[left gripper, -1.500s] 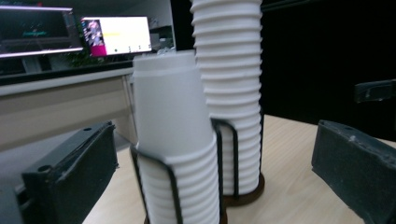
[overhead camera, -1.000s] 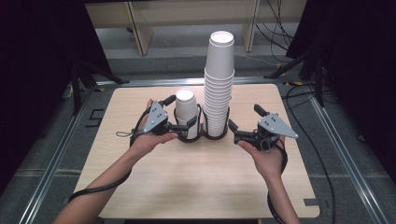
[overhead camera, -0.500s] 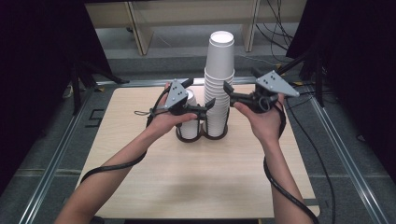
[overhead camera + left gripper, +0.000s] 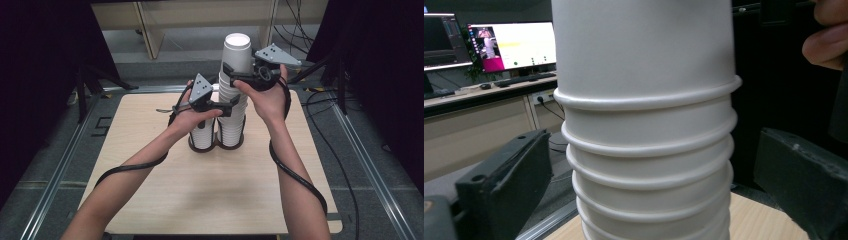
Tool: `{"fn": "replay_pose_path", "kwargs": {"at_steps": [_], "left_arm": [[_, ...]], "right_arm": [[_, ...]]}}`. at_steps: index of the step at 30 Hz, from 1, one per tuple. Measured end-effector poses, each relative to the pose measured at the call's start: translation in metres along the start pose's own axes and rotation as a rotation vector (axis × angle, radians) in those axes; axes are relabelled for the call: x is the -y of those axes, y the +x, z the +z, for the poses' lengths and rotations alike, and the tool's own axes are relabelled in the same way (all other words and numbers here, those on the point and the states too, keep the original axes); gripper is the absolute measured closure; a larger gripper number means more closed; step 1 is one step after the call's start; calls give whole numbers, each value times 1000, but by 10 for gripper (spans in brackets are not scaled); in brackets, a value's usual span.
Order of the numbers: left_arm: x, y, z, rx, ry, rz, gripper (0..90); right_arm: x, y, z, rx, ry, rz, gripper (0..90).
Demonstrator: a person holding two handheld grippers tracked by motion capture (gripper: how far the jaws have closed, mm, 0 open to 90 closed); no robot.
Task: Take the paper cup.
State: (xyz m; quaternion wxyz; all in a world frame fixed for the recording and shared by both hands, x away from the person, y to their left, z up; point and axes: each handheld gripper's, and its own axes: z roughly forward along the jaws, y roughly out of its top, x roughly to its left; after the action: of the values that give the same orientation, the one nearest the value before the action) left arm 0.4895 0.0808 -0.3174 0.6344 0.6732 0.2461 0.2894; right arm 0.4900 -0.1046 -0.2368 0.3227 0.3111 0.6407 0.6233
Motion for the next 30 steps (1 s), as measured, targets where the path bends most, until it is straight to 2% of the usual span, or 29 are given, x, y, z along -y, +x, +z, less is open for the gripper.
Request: {"fn": "replay_pose_path", "kwargs": {"at_steps": [5, 10, 12, 15, 17, 20, 30], "left_arm": [[1, 0, 4, -7, 2, 5, 51], [0, 2, 6, 5, 3, 6, 89], [0, 2, 6, 8, 4, 13, 95], [0, 2, 6, 9, 6, 14, 95], [0, 2, 6, 10, 5, 15, 96], [0, 2, 6, 8, 4, 14, 96], [-2, 2, 5, 5, 7, 24, 98]], "right_arm": [[-3, 1, 9, -6, 26, -8, 55], [-2, 1, 15, 0, 49, -8, 102], [-1, -1, 14, 13, 33, -2, 175], [0, -2, 13, -3, 30, 23, 180], [-2, -2, 13, 5, 35, 5, 185], [-3, -2, 12, 6, 29, 4, 189], [-15, -2, 9, 14, -41, 9, 204]]}}
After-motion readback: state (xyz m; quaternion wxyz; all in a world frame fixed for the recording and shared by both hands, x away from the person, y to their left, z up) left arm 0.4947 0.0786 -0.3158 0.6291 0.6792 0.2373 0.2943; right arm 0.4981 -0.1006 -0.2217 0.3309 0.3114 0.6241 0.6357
